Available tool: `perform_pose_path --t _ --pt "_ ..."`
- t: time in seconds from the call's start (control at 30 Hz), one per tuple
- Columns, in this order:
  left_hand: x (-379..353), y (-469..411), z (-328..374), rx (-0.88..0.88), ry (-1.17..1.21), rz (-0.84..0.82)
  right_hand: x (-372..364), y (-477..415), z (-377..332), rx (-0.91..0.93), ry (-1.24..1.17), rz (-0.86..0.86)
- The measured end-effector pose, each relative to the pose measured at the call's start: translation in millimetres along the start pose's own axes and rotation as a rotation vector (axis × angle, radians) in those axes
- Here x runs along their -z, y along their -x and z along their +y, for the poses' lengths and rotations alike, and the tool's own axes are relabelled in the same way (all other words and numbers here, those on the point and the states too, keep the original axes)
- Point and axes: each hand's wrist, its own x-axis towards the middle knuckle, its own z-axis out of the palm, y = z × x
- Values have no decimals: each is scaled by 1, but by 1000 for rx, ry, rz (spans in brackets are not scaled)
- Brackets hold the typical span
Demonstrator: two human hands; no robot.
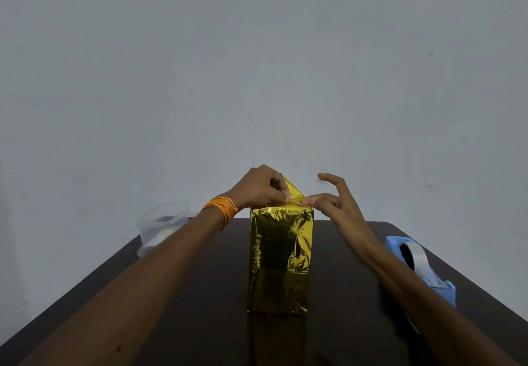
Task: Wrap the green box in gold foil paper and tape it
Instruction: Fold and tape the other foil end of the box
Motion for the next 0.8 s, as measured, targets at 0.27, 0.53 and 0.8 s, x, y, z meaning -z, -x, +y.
perform_pose_path --t 0.27,0.53,0.8 --pt "-5 1 -12 16 111 51 -11 -15 -1 -101 -46 -7" --pt "-13 8 -19 9 324 262 -19 -30 2 -325 -236 -24" --pt "-16 16 -23 8 355 306 -28 -36 2 -338 -171 15"
